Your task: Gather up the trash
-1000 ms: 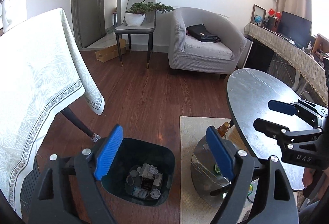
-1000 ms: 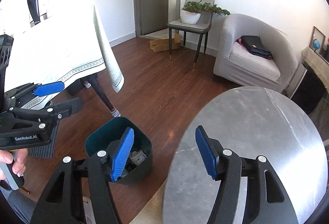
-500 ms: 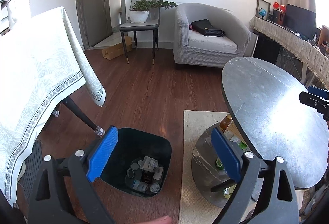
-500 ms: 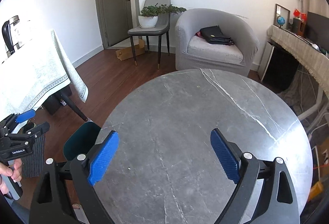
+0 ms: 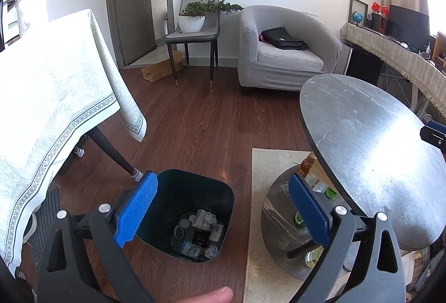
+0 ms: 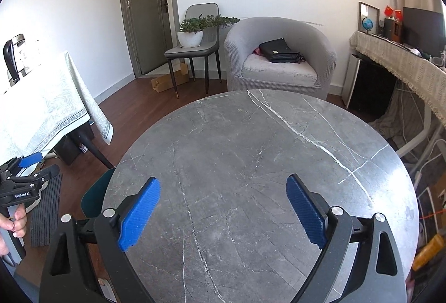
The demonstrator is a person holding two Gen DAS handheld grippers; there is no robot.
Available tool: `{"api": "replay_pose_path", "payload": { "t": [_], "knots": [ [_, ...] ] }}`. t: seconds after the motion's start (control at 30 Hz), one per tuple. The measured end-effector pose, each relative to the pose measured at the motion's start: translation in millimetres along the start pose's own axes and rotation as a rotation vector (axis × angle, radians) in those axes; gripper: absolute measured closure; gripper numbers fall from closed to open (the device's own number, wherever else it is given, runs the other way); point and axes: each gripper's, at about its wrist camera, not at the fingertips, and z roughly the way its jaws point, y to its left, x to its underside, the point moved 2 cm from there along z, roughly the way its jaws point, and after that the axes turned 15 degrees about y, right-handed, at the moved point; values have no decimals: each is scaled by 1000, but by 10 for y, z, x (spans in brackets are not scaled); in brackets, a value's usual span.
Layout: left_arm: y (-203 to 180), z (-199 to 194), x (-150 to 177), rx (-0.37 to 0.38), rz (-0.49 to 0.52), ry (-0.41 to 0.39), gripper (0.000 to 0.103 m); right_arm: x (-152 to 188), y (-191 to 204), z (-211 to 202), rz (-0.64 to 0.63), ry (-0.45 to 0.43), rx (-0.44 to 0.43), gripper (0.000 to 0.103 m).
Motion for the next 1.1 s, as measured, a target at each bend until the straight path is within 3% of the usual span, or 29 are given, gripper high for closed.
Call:
{"api": "replay_pose_path", "payload": {
  "t": [0.13,0.5,1.1],
  "knots": [
    [65,8,-1,-4,-16,-7,5,-3,4,30,6,5,-39,10],
    [138,63,-18,-3,-23,1,4,-23,183,136,-69,21,-12,10],
    [125,41,-5,-15,-25,-14,5,-22,170,92,-58,6,-34,10]
  ]
}}
